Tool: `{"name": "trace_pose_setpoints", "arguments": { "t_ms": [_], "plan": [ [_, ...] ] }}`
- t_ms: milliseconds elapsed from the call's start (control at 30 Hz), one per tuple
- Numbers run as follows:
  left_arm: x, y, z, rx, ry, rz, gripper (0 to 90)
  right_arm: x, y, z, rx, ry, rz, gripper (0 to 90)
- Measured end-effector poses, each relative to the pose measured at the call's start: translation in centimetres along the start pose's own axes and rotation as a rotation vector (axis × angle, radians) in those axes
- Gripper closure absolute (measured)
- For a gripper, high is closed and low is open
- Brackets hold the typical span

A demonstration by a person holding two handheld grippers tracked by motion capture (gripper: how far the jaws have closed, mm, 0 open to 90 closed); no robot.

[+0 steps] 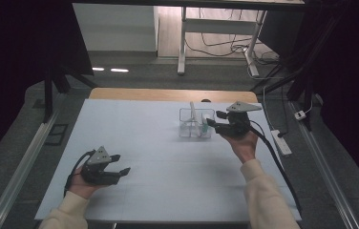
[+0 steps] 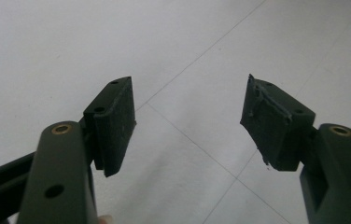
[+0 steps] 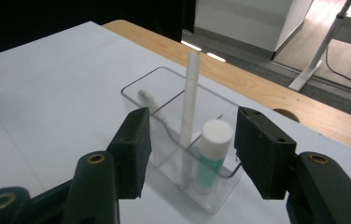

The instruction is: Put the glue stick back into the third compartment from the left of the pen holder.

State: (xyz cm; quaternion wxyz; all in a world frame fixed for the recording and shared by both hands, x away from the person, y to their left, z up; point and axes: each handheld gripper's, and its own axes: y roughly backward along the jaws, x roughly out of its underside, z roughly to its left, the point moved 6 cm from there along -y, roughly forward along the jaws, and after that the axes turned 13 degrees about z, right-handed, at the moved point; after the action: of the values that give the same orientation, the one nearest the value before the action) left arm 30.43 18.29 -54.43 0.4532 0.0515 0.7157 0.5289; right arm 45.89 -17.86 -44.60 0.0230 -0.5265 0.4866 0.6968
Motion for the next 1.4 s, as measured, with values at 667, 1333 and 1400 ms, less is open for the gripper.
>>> {"name": "trace_pose_setpoints", "arguments": {
  "t_ms": [667,1333,1400],
  "plan": [
    [0.0,-0.2,0.1,0.002,0.001,0.004,34.4,7.2,2.9,1.2,-0.031,0.025,0.053,43.9],
    [-0.1,-0.1,0.2,-0.001,0.008,-0.002,34.4,13.7,4.2,0.7,-0.053,0.032,0.13,42.7],
    [-0.1,-0.1,0.2,-0.001,0.008,-0.003,34.3,13.8,4.2,0.8,-0.054,0.036,0.133,42.6]
  ]
}}
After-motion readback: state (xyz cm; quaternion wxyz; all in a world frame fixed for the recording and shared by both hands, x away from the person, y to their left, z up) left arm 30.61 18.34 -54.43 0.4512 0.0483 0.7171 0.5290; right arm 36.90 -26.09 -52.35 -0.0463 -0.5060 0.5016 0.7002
